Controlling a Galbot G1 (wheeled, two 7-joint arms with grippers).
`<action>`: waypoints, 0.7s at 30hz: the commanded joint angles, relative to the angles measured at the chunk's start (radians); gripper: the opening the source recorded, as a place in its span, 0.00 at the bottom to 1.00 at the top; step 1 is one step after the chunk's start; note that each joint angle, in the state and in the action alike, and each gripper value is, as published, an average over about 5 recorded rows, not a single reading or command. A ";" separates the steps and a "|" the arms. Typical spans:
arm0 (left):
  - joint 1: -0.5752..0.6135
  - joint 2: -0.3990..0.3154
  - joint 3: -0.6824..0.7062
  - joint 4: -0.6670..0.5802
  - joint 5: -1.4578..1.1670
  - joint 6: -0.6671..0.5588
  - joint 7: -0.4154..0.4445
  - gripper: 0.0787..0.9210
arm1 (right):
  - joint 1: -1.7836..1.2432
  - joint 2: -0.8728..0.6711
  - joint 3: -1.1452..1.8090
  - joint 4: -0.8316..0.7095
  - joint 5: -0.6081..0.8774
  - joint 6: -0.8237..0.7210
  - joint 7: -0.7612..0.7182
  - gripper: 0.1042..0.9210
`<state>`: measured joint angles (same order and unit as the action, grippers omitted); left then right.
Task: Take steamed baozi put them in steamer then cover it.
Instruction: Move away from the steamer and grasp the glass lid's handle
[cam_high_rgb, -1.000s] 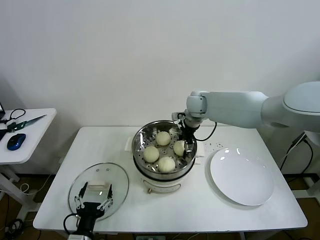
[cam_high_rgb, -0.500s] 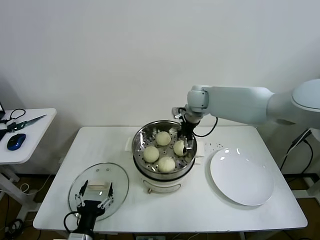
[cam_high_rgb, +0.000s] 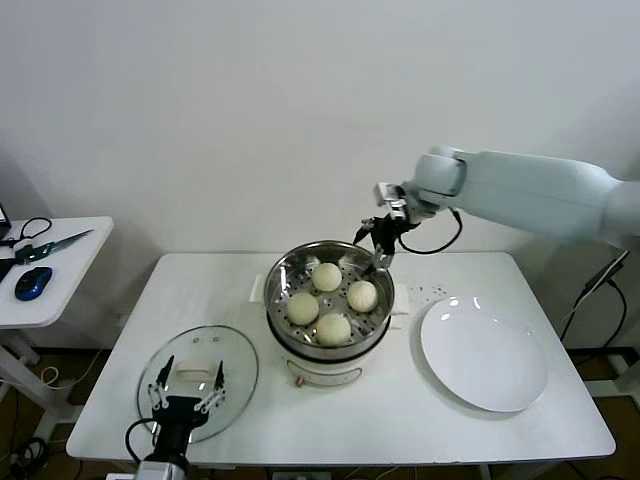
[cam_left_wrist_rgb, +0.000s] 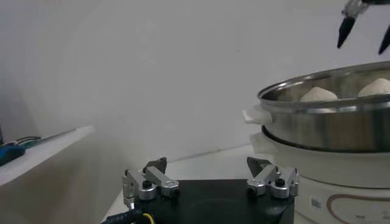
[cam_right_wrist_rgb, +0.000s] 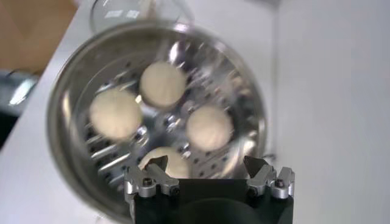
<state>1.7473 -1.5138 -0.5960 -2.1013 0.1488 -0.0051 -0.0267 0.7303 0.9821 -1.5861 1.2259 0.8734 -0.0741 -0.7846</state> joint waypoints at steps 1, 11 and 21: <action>-0.031 -0.004 -0.016 0.001 0.035 0.009 0.014 0.88 | -0.418 -0.385 0.464 0.158 0.014 0.270 0.447 0.88; -0.043 -0.006 -0.032 -0.010 0.089 0.006 0.030 0.88 | -1.084 -0.473 1.166 0.276 -0.064 0.288 0.548 0.88; -0.063 -0.017 -0.044 -0.017 0.241 0.016 0.023 0.88 | -1.608 -0.400 1.694 0.340 -0.152 0.278 0.565 0.88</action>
<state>1.7006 -1.5232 -0.6299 -2.1154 0.2376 0.0030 -0.0031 -0.1701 0.6010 -0.6151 1.4653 0.8157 0.1655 -0.3166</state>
